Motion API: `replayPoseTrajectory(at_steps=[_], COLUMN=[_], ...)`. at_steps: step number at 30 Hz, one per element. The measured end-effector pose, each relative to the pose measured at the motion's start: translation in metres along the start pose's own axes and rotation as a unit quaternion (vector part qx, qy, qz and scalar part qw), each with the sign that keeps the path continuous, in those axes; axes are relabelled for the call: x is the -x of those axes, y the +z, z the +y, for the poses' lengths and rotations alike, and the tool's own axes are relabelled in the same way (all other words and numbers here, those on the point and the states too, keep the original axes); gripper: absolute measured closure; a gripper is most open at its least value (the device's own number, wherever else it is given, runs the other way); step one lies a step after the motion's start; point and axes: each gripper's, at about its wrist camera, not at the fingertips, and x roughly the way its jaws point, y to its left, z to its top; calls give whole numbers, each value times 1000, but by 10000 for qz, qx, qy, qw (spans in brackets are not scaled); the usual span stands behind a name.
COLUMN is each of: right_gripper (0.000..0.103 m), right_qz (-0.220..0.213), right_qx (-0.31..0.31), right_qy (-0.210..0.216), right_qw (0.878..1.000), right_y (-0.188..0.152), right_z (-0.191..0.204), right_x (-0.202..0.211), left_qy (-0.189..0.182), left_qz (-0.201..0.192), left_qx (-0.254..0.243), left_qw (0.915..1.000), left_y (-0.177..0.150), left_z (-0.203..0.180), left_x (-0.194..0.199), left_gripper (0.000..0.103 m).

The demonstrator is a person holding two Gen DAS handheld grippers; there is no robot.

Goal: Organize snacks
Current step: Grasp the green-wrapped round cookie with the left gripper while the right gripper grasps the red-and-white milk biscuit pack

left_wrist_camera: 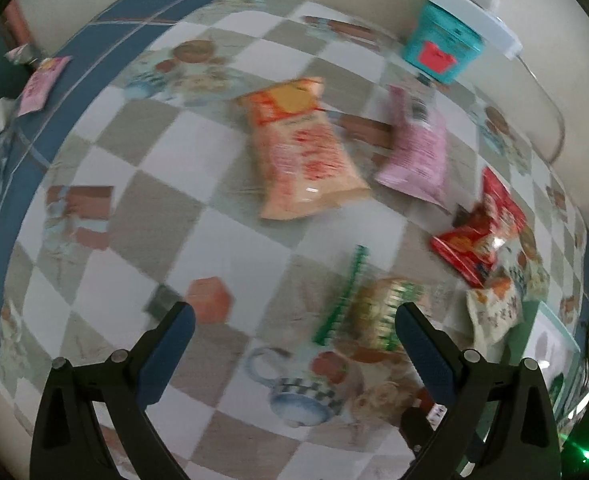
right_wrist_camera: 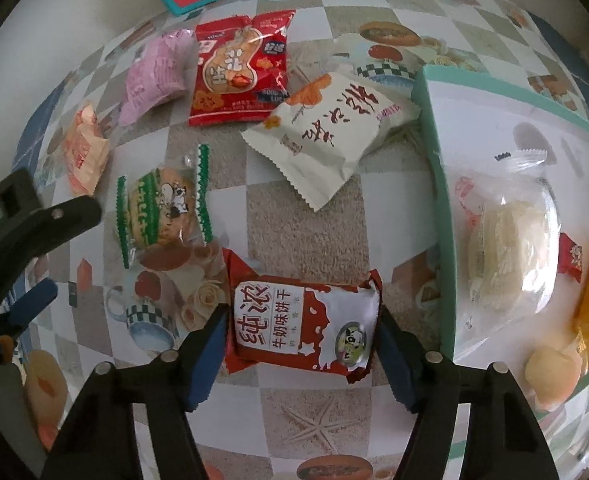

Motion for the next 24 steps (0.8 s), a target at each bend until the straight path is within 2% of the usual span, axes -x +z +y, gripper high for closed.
replayPoseTrajectory(at_steps=[6,10,13,15,17,21,23,24], right_gripper=[31,31,31,31,31,31,31,32], right_qz=[-91,-118,-137,-147,-150,-145,-143,-147], right_qx=[-79,-104,-117,-123,-119,-121,-115,-118], right_qy=[-20,-2,23,27,32,13,12,26], right_qw=[9999,9999,9998,9998,9998,9998,9998,9998], right_y=[13,17,15,18,21,14,12,11], right_z=[-4,-12,-14,-19,-23,-14,-12,-11], right_x=[2,5,9,10,11,11,11,11], left_qy=[77,121,338,341,429,332,218,163], left_qz=[153,318,214,179,62,50,51,31], left_qx=[-561,-708,-870,-864,-911,-836,-787,-750], left_qw=[9983,9969,9954,9955,9949,9959,9966,9970], left_y=[-5,-10,-11,-10,-9,-6,-5,-5], left_z=[-40,-54,-64,-66,-69,-71,-68,-63], left_x=[-23,-40,-42,-41,-36,-31,-24,-18], left_gripper=[3,3,3,9,25,33,42,43])
